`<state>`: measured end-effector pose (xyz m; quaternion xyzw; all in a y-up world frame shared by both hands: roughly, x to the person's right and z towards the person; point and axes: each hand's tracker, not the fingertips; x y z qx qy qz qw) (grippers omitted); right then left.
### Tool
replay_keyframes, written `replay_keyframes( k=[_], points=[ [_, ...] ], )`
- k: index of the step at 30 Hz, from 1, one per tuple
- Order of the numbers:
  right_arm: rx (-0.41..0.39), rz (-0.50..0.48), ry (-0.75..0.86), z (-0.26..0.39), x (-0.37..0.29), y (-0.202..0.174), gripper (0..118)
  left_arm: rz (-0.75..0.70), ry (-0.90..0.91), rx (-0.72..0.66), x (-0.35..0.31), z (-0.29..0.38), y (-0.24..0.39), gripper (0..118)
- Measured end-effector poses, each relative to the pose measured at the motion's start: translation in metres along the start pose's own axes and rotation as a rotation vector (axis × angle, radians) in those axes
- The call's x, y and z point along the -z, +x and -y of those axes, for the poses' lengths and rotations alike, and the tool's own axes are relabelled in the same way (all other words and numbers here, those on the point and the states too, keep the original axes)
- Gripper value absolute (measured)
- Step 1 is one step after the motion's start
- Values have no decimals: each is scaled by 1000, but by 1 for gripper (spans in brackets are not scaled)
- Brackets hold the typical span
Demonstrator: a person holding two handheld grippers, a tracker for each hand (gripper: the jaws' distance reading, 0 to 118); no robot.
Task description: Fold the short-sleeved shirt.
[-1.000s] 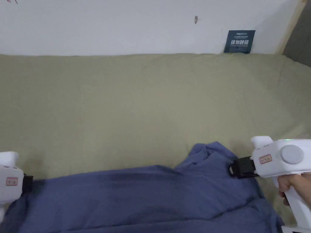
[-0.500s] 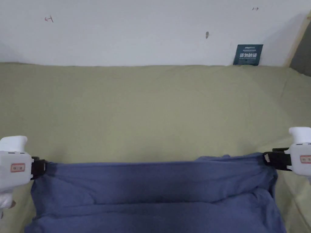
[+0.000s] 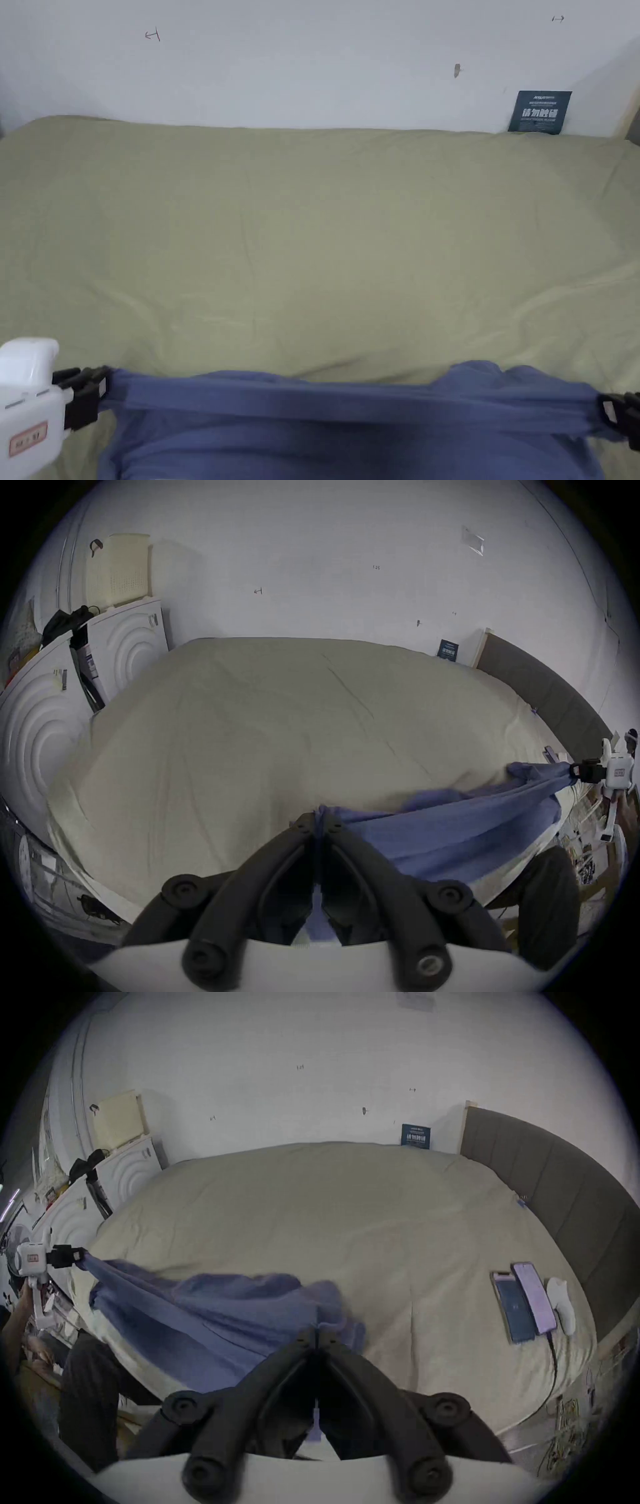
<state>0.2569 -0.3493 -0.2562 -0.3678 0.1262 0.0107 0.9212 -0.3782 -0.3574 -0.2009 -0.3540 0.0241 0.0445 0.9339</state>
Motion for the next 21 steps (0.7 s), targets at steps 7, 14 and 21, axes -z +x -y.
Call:
replay_keyframes(
  k=[7, 14, 21],
  points=[
    [17, 7, -82, 36, 15, -1, 2, 3, -86, 16, 22, 46, -11, 4],
    [34, 55, -7, 15, 3, -8, 88, -8, -48, -12, 8, 25, -3, 118],
    [-19, 97, 414, -55, -54, -83, 86, -33, 337, 17, -57, -53, 78, 116]
  ],
)
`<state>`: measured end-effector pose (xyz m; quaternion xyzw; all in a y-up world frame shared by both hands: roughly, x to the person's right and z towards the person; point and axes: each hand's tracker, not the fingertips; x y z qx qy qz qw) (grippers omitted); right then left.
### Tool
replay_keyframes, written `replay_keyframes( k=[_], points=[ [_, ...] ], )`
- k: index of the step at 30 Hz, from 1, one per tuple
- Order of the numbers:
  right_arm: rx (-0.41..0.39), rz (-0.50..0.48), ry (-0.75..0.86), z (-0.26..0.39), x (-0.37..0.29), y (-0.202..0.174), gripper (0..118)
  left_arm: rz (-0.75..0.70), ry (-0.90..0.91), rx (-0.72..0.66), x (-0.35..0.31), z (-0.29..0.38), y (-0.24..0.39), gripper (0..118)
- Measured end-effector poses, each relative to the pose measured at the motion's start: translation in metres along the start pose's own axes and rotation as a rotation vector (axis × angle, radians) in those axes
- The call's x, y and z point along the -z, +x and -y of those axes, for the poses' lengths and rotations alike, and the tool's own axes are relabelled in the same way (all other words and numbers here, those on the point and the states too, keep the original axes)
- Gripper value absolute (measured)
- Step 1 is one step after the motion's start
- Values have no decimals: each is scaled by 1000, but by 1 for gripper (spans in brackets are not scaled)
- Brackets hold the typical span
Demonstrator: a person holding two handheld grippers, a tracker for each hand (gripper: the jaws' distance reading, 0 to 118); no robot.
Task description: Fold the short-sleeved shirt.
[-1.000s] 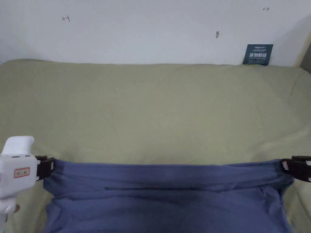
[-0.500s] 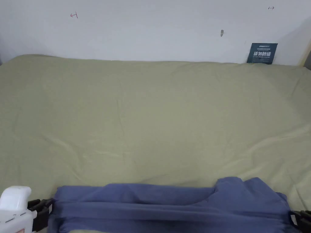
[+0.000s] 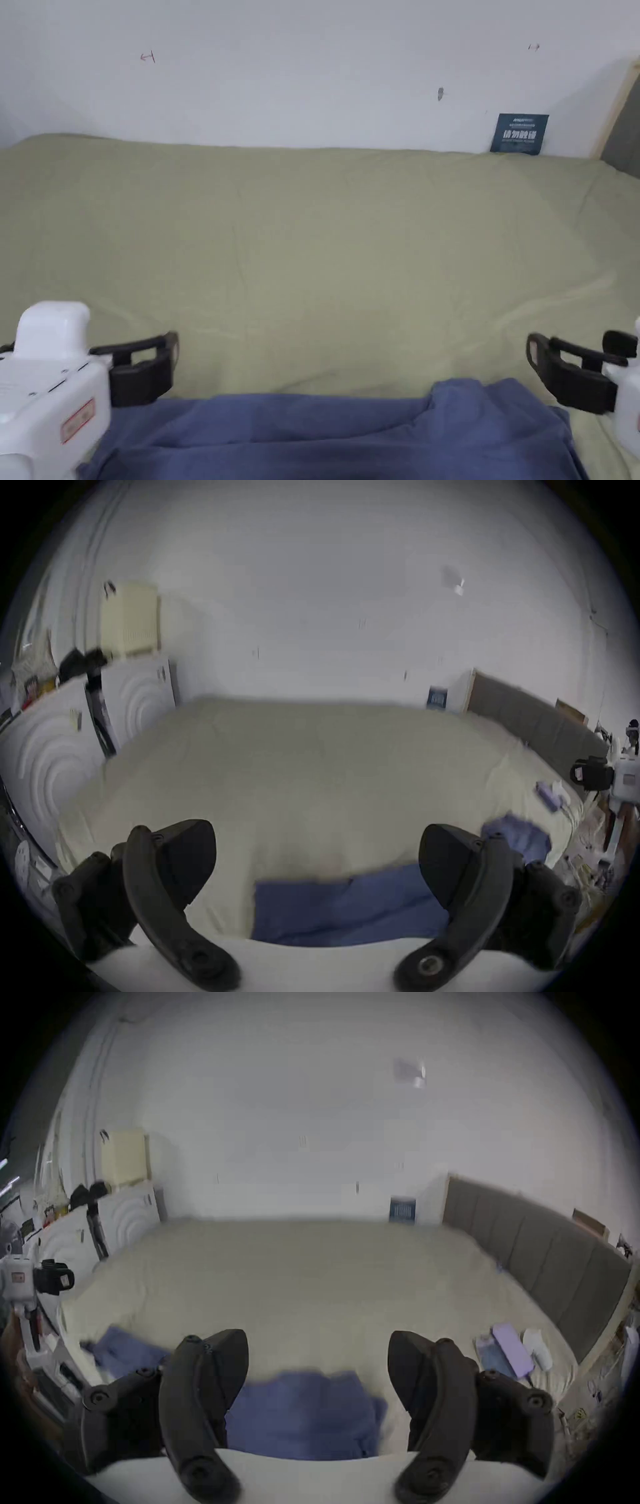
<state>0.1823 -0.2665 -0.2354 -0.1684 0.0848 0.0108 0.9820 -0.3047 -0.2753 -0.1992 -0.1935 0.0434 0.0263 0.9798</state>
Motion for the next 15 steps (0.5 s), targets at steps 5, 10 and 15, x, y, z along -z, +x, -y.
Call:
replay_keyframes(
  k=[5, 10, 15],
  points=[
    [-19, 30, 220, -20, -22, -66, 0, -98, 215, 49, -24, -22, 71, 0],
    [-65, 43, 275, -27, -27, -91, 0, -83, 279, 80, -33, -27, 99, 0],
    [-68, 64, 300, -31, -30, -93, 0, -91, 294, 93, -37, -31, 98, 0]
  ],
)
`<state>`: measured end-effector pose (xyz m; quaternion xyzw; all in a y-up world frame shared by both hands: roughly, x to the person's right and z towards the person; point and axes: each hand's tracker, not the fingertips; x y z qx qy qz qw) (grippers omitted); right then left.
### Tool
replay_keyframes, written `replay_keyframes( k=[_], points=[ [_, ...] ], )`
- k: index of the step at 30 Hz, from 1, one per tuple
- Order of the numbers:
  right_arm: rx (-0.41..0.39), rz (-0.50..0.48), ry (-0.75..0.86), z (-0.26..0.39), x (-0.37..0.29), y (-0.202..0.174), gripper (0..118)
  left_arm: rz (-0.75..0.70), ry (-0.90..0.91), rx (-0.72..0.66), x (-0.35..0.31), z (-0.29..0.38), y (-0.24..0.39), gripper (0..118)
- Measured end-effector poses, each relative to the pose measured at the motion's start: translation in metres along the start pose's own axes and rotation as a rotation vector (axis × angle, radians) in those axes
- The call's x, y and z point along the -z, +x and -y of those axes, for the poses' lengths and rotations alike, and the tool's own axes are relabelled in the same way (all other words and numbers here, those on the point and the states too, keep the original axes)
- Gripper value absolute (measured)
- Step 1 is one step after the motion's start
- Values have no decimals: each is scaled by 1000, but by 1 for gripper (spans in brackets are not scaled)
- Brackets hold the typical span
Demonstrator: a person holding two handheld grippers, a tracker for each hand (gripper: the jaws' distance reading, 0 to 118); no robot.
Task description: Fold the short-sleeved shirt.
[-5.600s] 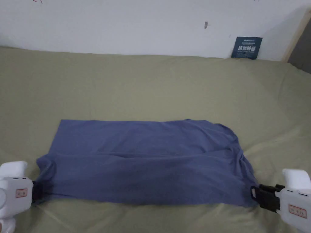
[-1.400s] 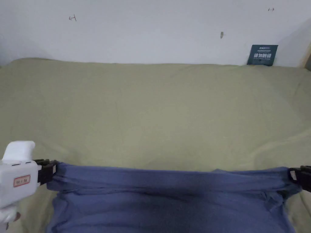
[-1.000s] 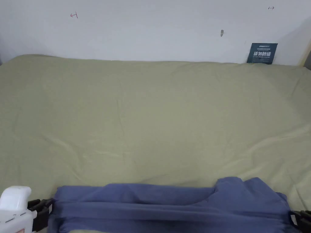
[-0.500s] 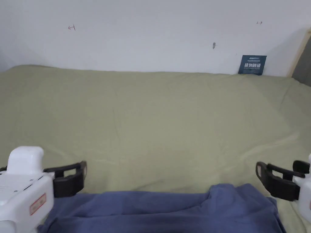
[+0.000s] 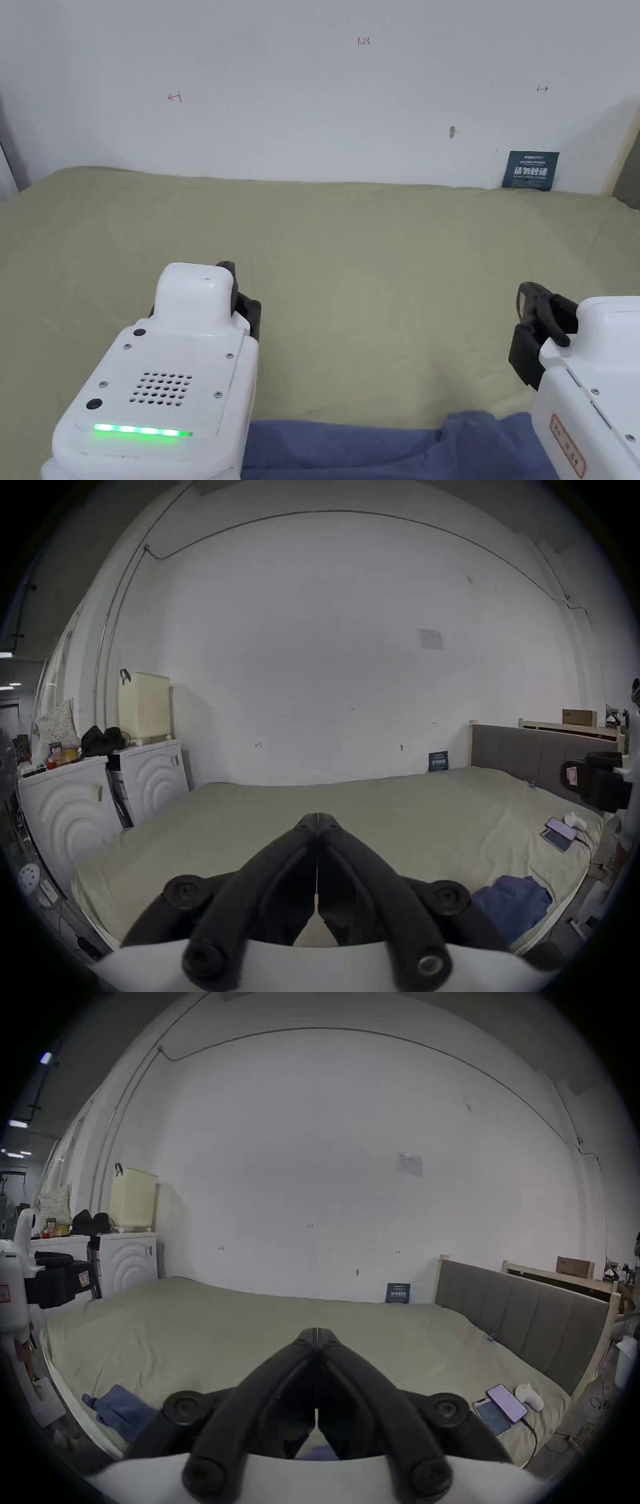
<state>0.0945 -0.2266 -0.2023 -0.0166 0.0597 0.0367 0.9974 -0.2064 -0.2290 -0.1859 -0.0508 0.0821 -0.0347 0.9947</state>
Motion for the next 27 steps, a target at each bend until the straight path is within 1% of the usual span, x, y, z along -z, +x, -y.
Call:
replay_keyframes(
  k=[2, 4, 6, 8, 9, 10, 12, 13, 15, 16, 17, 18, 19, 20, 21, 22, 24, 25, 27],
  points=[
    [-5, 3, 0, 0, 0, -1, 0, 4, -32, -22, 2, 1, -9, 0],
    [-9, 9, 1, 1, -4, -1, 0, 72, -126, -139, 9, 5, -34, 0],
    [-11, 11, -7, 4, -5, -3, 0, 143, -333, -292, 32, 17, -73, 0],
    [-8, 15, -11, 5, -7, -4, 0, 199, -501, -462, 53, 43, -119, 0],
    [-3, 12, -19, 6, -8, -5, 0, 219, -623, -499, 68, 59, -143, 0],
    [2, 15, -25, 9, -7, -7, 0, 238, -707, -528, 78, 75, -164, 0],
    [12, 11, -41, 13, -9, -11, 0, 273, -837, -587, 94, 116, -206, 0],
    [14, 12, -45, 14, -10, -12, 0, 289, -907, -607, 99, 128, -217, 0],
    [7, 10, -65, 19, -8, -16, 0, 265, -954, -659, 104, 156, -240, 0],
    [2, 12, -73, 21, -8, -18, 0, 310, -982, -691, 108, 166, -249, 0],
    [-1, 13, -80, 23, -8, -21, 0, 319, -989, -737, 110, 174, -254, 0],
    [-5, 11, -94, 27, -6, -21, 0, 333, -985, -781, 113, 181, -261, 6],
    [-9, 10, -103, 28, -5, -22, 0, 375, -984, -809, 116, 184, -264, 24],
    [-13, 10, -108, 30, -4, -24, 0, 411, -969, -830, 120, 188, -267, 58],
    [-19, 10, -115, 31, -4, -27, 0, 452, -965, -856, 125, 193, -271, 106],
    [-22, 10, -122, 32, -1, -26, 0, 491, -975, -876, 131, 201, -270, 118],
    [-26, 6, -134, 34, 0, -29, 0, 541, -1023, -912, 139, 211, -264, 118],
    [-29, 6, -137, 35, 0, -30, 0, 530, -1017, -904, 133, 201, -251, 118],
    [-37, 7, -145, 37, 2, -29, 0, 515, -1051, -881, 133, 204, -238, 118]
  ],
)
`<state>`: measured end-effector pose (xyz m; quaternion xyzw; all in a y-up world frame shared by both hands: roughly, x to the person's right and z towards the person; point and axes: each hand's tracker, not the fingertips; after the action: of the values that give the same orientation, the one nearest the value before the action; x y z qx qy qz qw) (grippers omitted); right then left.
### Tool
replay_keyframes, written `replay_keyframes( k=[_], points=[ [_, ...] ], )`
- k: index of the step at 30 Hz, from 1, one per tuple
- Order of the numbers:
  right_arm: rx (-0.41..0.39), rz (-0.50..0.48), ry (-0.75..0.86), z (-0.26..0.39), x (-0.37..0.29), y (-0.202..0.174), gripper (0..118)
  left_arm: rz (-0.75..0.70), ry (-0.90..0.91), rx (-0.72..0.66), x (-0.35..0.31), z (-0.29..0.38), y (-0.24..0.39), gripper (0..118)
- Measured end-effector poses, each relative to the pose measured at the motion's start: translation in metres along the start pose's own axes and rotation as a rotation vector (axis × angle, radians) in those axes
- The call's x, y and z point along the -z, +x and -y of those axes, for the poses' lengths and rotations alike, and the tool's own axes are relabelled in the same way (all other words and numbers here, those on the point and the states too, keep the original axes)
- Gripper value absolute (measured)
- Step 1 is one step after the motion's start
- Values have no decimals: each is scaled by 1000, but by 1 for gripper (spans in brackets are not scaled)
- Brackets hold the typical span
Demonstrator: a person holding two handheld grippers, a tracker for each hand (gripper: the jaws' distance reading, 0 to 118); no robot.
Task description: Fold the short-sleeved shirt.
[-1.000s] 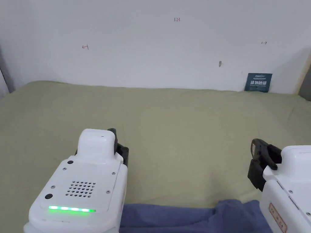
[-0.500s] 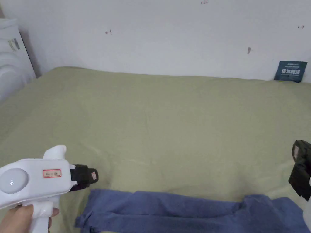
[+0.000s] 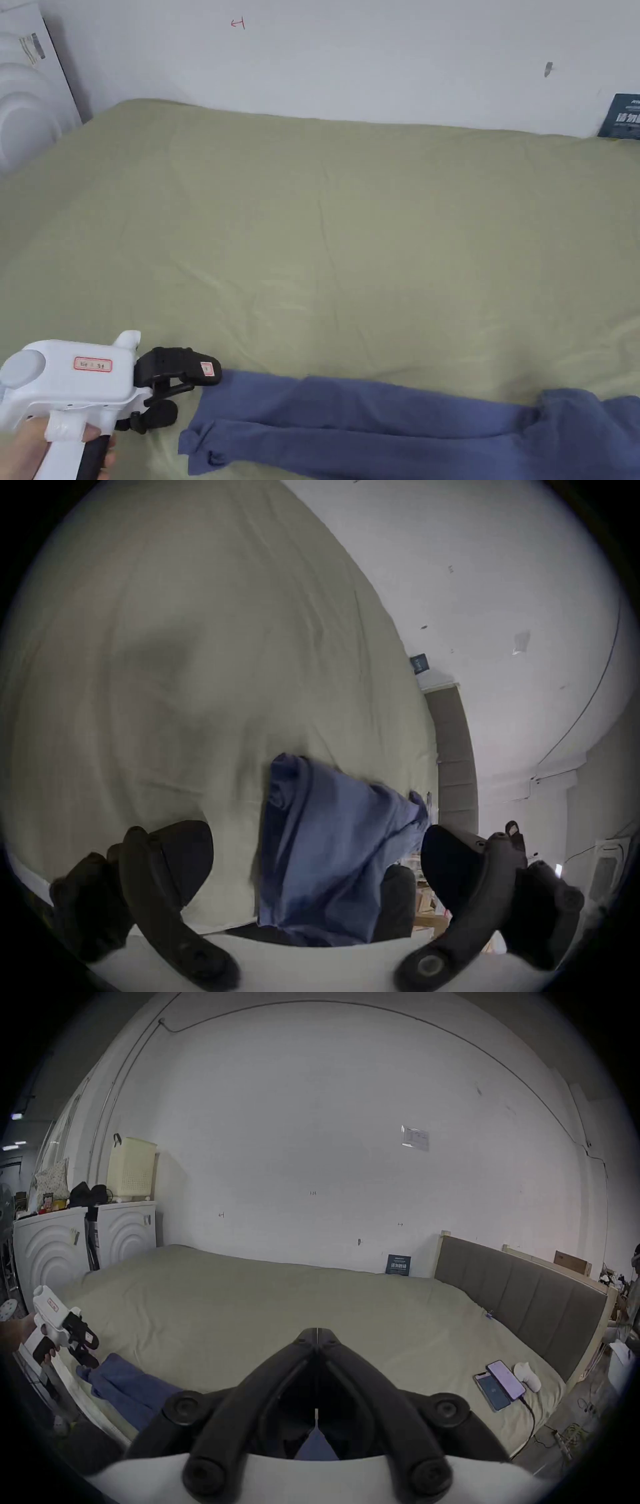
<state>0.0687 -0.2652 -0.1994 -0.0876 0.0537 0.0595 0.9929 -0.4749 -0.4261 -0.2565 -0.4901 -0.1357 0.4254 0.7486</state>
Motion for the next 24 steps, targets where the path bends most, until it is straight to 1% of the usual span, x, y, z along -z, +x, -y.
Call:
replay_keyframes(
  k=[1, 3, 5, 6, 7, 8, 13, 15, 16, 17, 18, 19, 20, 21, 22, 24],
  points=[
    [-5, 1, -5, 1, 1, 0, 0, 28, -45, -10, 7, 4, -2, 118],
    [-8, 5, -12, 2, 2, 2, 0, 74, -32, -11, 8, 0, -3, 118],
    [-3, 6, -17, 3, 4, 5, 0, 142, -57, -53, 10, 0, 0, 118],
    [2, 7, -19, 4, 5, 5, 0, 168, -65, -77, 12, -6, -8, 118],
    [7, 10, -22, 5, 6, 7, 0, 177, -93, -75, 17, -6, -8, 118],
    [12, 10, -24, 5, 7, 8, 0, 156, -85, -64, 20, -5, -5, 118],
    [38, 3, -34, 9, 7, 10, 0, 167, -104, -66, 26, -8, -1, 118],
    [42, -2, -35, 11, 7, 11, 0, 146, -109, -65, 28, -8, 1, 118],
    [46, -2, -35, 11, 6, 11, 0, 135, -109, -58, 27, -8, 5, 114],
    [48, -3, -33, 12, 4, 12, 0, 121, -116, -45, 26, -8, 8, 99],
    [54, -3, -32, 12, 3, 13, 0, 91, -113, -34, 24, -6, 9, 39],
    [61, -5, -30, 11, 1, 15, 0, 45, -105, -49, 23, -6, 8, 5],
    [68, -8, -26, 11, 0, 16, 0, -22, -104, -43, 27, -5, 8, 4],
    [75, -7, -23, 11, -2, 18, 0, -50, -97, -45, 27, -4, 6, 4],
    [79, -8, -21, 10, -4, 19, 0, -26, -105, -47, 27, -2, 5, 4],
    [85, -5, -15, 9, -8, 24, 0, -31, -73, -35, 19, 0, 11, 4]
  ],
)
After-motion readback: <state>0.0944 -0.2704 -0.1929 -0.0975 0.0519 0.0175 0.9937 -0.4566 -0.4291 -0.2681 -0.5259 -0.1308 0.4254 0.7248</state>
